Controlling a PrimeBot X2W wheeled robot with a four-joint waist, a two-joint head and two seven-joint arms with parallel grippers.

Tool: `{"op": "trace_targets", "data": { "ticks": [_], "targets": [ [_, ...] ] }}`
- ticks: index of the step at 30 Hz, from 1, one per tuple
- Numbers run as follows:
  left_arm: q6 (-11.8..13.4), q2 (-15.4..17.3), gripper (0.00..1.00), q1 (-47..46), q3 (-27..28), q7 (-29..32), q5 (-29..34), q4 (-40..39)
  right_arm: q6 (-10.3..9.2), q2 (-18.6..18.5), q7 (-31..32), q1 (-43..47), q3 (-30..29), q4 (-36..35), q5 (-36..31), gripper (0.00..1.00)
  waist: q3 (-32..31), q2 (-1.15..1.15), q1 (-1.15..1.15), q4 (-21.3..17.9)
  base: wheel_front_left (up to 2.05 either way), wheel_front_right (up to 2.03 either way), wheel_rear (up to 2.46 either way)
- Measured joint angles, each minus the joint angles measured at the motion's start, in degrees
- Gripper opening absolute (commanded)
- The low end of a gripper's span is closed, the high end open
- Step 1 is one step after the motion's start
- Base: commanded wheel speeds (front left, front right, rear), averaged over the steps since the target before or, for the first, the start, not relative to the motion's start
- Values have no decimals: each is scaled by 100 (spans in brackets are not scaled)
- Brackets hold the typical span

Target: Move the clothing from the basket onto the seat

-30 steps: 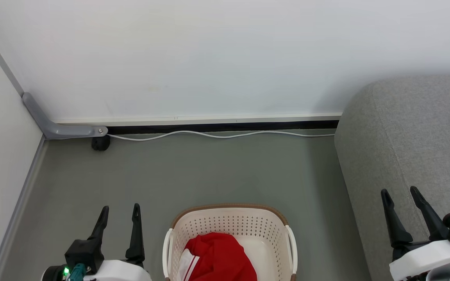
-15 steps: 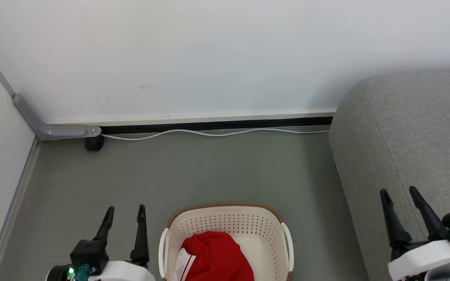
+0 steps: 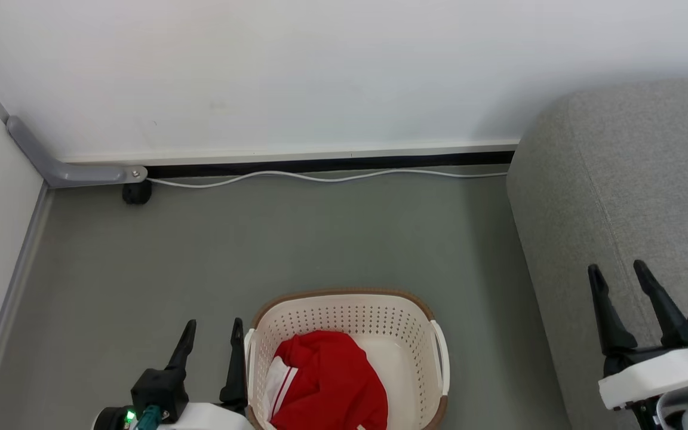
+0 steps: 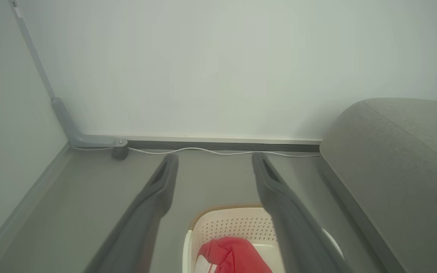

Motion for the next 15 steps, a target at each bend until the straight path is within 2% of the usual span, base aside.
{"op": "trace_targets", "data": {
  "ticks": [6,15],
  "targets": [
    [222,2,100,-250,-519,0,-194,148,0,-193,0,-347,-31,-250,158,100,499,0,0,-17,0,0,0],
    [636,0,100,-1124,-1369,1,-662,619,0,-555,-1,-1000,-25,-745,412,100,1506,0,0,-70,0,0,0]
  ]
}}
